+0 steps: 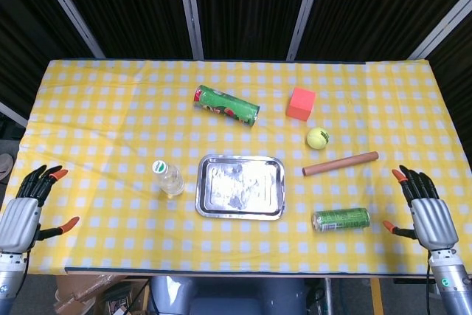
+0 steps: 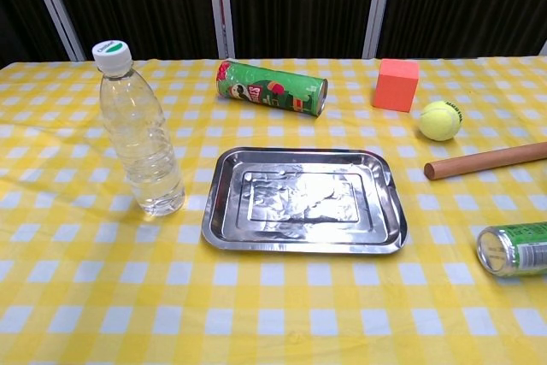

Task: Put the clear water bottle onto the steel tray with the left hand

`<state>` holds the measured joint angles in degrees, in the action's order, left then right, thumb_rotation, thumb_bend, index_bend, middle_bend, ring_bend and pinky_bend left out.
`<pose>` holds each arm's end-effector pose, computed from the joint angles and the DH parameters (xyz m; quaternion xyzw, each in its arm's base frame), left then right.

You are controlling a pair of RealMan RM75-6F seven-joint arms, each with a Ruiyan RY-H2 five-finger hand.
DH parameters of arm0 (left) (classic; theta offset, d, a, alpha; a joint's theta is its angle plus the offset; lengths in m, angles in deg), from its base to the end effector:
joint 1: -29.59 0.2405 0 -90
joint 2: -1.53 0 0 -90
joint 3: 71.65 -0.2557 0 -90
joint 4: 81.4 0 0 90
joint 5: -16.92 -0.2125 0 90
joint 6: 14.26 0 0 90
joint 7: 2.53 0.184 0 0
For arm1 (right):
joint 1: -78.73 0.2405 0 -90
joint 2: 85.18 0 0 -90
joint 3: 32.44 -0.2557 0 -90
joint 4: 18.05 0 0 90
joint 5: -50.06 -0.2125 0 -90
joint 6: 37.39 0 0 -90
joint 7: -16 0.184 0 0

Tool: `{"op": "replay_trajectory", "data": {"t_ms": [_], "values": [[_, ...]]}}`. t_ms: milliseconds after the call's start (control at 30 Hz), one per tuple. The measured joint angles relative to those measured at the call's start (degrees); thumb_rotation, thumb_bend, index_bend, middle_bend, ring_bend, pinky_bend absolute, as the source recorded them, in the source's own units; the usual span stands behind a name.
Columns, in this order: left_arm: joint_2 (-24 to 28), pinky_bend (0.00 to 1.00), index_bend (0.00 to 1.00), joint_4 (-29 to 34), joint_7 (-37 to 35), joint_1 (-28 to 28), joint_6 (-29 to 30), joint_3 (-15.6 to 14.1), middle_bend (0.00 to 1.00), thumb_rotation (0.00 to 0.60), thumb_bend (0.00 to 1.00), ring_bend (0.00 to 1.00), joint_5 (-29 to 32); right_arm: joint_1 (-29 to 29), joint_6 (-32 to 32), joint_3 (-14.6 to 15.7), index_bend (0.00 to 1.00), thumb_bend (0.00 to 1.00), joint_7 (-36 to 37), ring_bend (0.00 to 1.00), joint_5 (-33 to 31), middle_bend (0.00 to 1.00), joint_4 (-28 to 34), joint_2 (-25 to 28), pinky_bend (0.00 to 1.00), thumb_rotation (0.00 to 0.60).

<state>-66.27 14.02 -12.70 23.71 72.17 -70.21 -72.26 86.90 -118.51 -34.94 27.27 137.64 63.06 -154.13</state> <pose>-0.2812 0.2191 0.1278 -0.5552 -0.4560 -0.4833 0.5003 -0.3317 -0.2414 0.1350 0.6041 -0.4140 0.4095 0.5440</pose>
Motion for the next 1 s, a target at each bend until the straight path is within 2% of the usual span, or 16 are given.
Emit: {"op": "replay_trajectory", "data": {"t_ms": [200, 333, 433, 733, 1000], "values": [[-0.1, 0.00, 0.15, 1.7, -10.1, -2.4, -6.0, 0.2, 0.10, 0.600, 0.19, 0.00, 1.7, 0.3, 0.9, 0.0, 0.04, 0.05, 0.7, 0.00, -0.4, 0.00, 0.0, 0.1, 0.00, 0.600], [-0.5, 0.00, 0.15, 2.4, -21.1, -6.7, -15.5, 1.0, 0.10, 0.600, 0.19, 0.00, 3.9, 0.4, 1.3, -0.1, 0.04, 0.05, 1.0, 0.00, -0.7, 0.00, -0.3, 0.1, 0.00, 0.600], [-2.5, 0.00, 0.15, 2.0, -24.5, -10.5, -21.6, 2.3, 0.10, 0.600, 0.19, 0.00, 6.0, 0.5, 1.8, -0.2, 0.04, 0.05, 1.2, 0.00, -1.1, 0.00, -0.6, 0.0, 0.00, 0.600], [-13.5, 0.00, 0.15, -1.4, -19.7, -16.3, -25.0, 7.3, 0.10, 0.600, 0.19, 0.00, 13.3, 0.8, 2.7, 0.0, 0.04, 0.05, 1.7, 0.00, -1.3, 0.00, -0.7, 0.0, 0.00, 0.600], [-20.3, 0.00, 0.16, -6.2, -14.3, -19.2, -26.7, 9.1, 0.11, 0.600, 0.21, 0.00, 17.7, 0.8, 2.9, 0.1, 0.04, 0.05, 2.2, 0.00, -1.3, 0.00, -0.4, 0.3, 0.00, 0.600]]}}
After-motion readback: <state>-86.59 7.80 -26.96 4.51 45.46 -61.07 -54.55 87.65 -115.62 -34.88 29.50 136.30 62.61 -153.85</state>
